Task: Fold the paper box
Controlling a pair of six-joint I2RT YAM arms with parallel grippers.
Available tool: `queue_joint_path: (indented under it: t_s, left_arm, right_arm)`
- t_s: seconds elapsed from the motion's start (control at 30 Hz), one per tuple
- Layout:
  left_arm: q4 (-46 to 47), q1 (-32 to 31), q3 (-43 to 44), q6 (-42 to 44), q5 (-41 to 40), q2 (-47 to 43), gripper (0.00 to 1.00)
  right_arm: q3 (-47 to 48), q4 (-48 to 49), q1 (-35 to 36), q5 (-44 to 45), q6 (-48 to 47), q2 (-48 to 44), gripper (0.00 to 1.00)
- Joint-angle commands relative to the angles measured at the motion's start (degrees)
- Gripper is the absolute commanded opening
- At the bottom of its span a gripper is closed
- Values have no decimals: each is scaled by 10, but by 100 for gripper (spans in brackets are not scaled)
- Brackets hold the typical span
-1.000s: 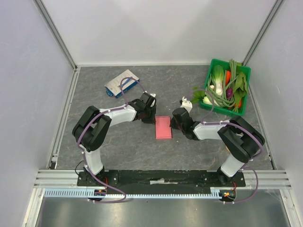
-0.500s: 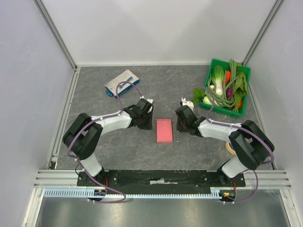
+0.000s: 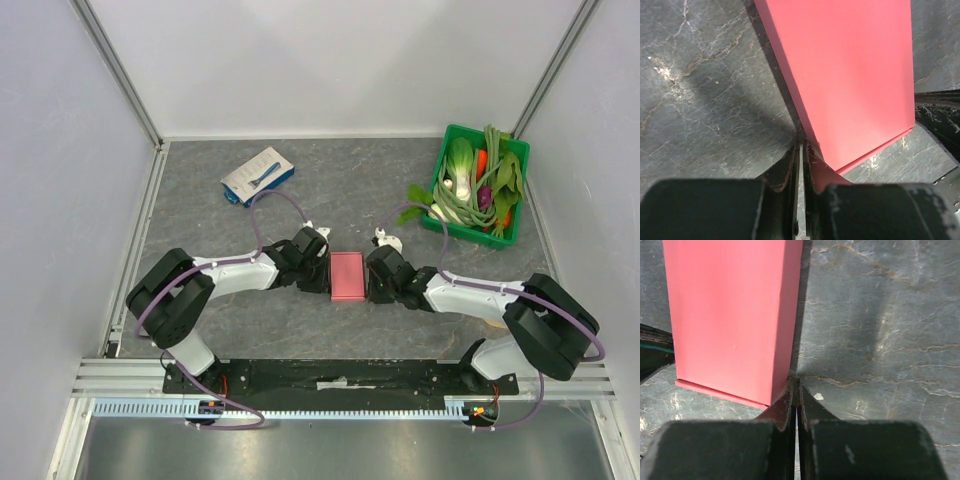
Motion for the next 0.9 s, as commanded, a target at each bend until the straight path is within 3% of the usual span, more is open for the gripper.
queue_joint_path:
  t_s: [0.0,0.33,0.67,0.8,0.87]
  left_arm:
    - [-11,-5,-3,-21,-16,11,12]
    - [-1,-53,5,-53,15,31,9]
    - [96,-123,-3,-118,84,69,8]
    - [78,-127,13,-116,67,81,8]
    - [56,-124,13,-102,41,63,11]
  right_arm:
    - [-8,-19,21,24,37,1,0]
    - [2,-6,64,34,95,24,0]
    - [-33,272,71,-105,238,65,0]
    - [-33,231,71,-57,227,54,0]
    - [-38,148,65,-3,201,21,0]
